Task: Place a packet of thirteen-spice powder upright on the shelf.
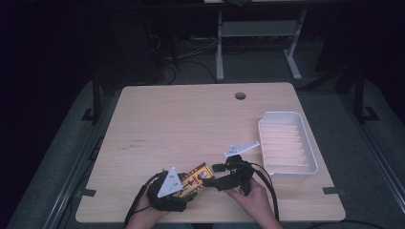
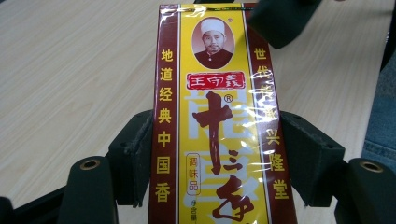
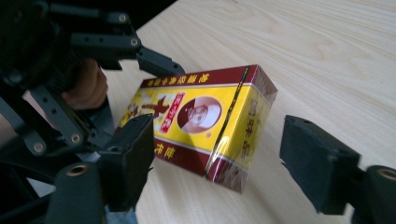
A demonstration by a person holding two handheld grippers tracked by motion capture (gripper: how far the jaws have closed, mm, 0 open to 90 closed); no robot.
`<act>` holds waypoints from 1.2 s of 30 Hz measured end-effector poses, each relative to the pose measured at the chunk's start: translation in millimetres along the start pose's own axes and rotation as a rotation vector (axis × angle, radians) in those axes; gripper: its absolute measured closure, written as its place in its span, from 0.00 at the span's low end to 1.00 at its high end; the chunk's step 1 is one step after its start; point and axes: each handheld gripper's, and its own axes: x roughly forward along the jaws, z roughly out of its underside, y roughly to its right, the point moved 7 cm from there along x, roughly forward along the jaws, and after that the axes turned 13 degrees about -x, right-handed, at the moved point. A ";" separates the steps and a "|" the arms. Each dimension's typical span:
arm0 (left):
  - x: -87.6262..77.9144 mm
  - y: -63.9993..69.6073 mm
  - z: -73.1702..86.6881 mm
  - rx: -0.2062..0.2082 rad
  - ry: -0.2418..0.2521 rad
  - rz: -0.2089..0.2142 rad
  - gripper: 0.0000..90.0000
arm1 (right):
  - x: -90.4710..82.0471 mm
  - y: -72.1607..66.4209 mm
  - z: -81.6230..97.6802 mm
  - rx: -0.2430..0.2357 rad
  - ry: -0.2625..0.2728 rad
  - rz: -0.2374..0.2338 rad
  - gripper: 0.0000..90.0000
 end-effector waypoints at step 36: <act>6.5 7.0 0.1 0.043 -0.008 -0.021 0.32 | -8.4 -14.1 -9.6 0.112 0.076 -0.091 0.73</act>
